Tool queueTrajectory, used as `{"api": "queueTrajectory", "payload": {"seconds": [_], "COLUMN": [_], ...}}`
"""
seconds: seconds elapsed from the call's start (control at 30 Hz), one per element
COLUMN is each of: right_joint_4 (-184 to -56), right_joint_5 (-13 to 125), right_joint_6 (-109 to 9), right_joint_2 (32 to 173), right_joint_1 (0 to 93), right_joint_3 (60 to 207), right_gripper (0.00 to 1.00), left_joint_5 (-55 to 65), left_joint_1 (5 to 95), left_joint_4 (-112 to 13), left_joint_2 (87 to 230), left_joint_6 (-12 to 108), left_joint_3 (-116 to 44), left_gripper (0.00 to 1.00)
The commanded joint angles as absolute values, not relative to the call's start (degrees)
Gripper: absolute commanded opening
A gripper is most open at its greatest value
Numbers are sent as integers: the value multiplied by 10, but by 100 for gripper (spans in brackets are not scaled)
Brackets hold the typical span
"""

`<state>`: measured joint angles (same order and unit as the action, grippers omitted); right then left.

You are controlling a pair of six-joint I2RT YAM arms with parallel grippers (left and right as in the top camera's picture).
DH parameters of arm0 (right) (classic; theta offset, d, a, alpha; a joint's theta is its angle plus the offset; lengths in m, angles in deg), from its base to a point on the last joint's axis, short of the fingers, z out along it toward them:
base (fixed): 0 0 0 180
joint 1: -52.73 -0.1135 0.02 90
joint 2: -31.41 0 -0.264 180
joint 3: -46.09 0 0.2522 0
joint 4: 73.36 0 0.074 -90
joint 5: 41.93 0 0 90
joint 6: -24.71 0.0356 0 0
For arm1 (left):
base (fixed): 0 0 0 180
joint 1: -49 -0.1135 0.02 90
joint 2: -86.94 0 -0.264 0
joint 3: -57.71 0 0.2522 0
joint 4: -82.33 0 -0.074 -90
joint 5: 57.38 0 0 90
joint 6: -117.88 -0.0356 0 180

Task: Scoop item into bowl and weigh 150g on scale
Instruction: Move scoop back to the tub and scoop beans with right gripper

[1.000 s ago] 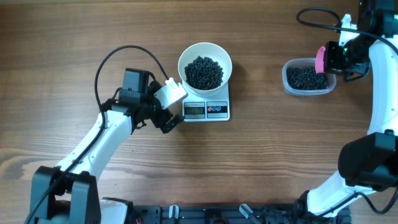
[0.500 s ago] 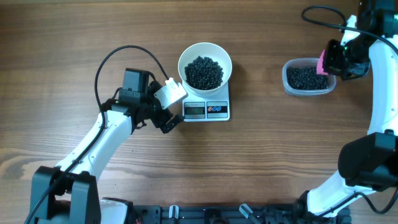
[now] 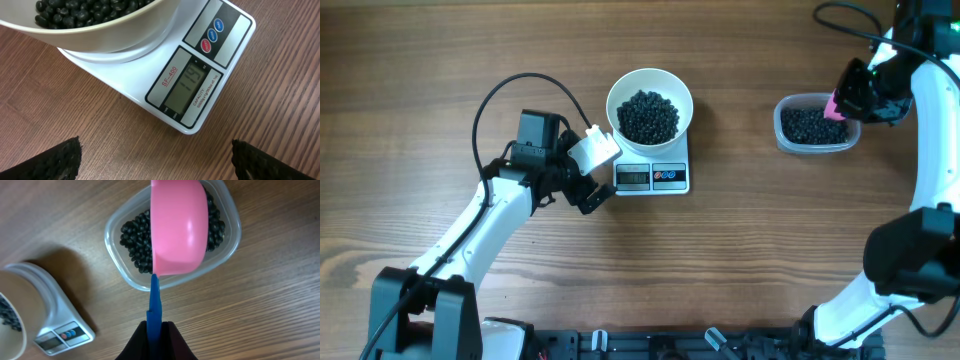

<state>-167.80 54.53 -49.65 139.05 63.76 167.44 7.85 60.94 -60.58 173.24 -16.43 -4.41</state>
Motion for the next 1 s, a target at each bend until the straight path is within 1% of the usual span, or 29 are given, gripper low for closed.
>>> {"api": "queueTrajectory", "payload": {"seconds": [0.0, 0.13, 0.23, 0.4, 0.53, 0.67, 0.77, 0.97], "right_joint_4": [-1681, -1693, -1680, -1670, -1663, -1659, -1652, -1645], "right_joint_5": [503, 431, 376, 324, 325, 336, 387, 504], "right_joint_6": [-587, -632, -690, -716, -733, -744, -744, -743], "right_joint_2": [1430, 1460, 1475, 1482, 1482, 1483, 1483, 1483], "right_joint_1": [627, 618, 616, 612, 609, 603, 589, 569], "right_joint_3": [1670, 1670, 1670, 1670, 1667, 1631, 1593, 1585], "right_gripper": [4, 4, 4, 4, 4, 4, 4, 4], "left_joint_5": [72, 72, 72, 72, 72, 72, 72, 72], "left_joint_1": [606, 606, 606, 606, 606, 606, 606, 606], "left_joint_4": [-606, -606, -606, -606, -606, -606, -606, -606], "left_joint_2": [1737, 1737, 1737, 1737, 1737, 1737, 1737, 1737], "left_joint_6": [-169, -169, -169, -169, -169, -169, -169, -169], "left_joint_3": [-39, -39, -39, -39, -39, -39, -39, -39], "left_gripper": [100, 100, 100, 100, 100, 100, 100, 100]}}
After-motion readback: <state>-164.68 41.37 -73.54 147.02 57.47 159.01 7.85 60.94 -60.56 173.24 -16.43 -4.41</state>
